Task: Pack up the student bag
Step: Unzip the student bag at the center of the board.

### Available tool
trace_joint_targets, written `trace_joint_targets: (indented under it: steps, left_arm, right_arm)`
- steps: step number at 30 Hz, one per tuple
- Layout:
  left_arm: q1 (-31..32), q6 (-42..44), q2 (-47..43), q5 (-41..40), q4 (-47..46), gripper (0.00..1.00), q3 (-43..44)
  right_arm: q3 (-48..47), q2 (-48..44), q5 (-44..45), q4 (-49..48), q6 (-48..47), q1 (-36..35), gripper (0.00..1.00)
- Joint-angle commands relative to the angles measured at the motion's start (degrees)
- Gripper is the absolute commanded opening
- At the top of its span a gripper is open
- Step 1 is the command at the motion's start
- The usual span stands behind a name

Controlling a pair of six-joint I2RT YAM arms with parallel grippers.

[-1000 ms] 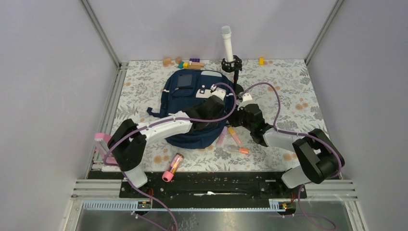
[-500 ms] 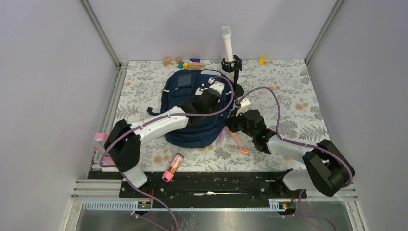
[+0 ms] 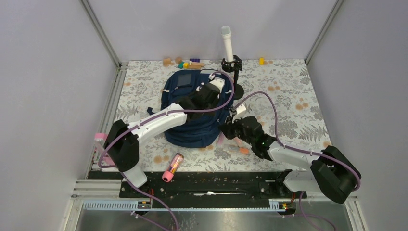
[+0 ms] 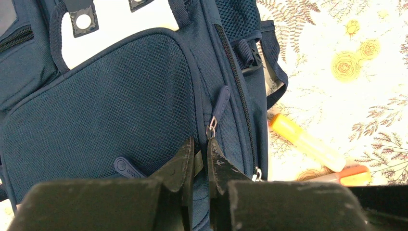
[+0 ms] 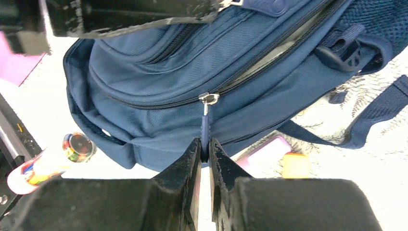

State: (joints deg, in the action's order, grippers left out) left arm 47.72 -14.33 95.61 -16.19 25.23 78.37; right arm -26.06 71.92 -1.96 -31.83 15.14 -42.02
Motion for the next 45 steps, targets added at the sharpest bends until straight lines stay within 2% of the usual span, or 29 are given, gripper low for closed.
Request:
trace_joint_targets:
  steps: [1, 16, 19, 25, 38, 40, 43, 45]
  left_arm:
    - [-1.83, 1.99, -1.06, -2.63, -7.21, 0.00, 4.83]
    - [-1.93, -0.38, -0.91, 1.03, -7.57, 0.00, 4.91]
    - [-2.02, -0.76, -1.11, 1.36, -7.74, 0.00, 4.65]
    - [-2.69, -1.72, -2.36, 2.56, -8.98, 0.00, 2.54]
    - [-3.52, -1.94, -3.30, 4.31, -9.33, 0.00, 1.55]
    - [-3.72, -1.57, -3.49, 4.36, -9.41, 0.00, 1.15]
    - [-3.94, -0.26, -3.78, 4.65, -9.27, 0.00, 0.56]
    - [-3.97, 1.02, -4.12, 5.14, -9.40, 0.00, -0.26]
  right_arm:
    - [0.42, -2.19, 1.66, 0.61, 1.75, -3.41, 0.00]
    - [-3.12, 2.22, 7.84, -3.04, 4.11, -12.56, 0.00]
    - [-5.79, 3.73, 11.81, -0.86, 2.00, -16.17, 0.00]
    - [-7.66, 6.33, 16.06, -4.34, 2.42, -19.98, 0.00]
    - [-14.12, 12.91, 18.63, -4.50, 2.22, -25.24, 0.00]
    - [-13.88, 12.50, 20.12, -3.07, 2.49, -25.39, 0.10]
    - [-11.30, 10.29, 22.92, -2.86, 2.40, -25.39, 0.40]
    - [-8.79, 7.51, 25.06, -2.27, 1.86, -25.39, 0.55]
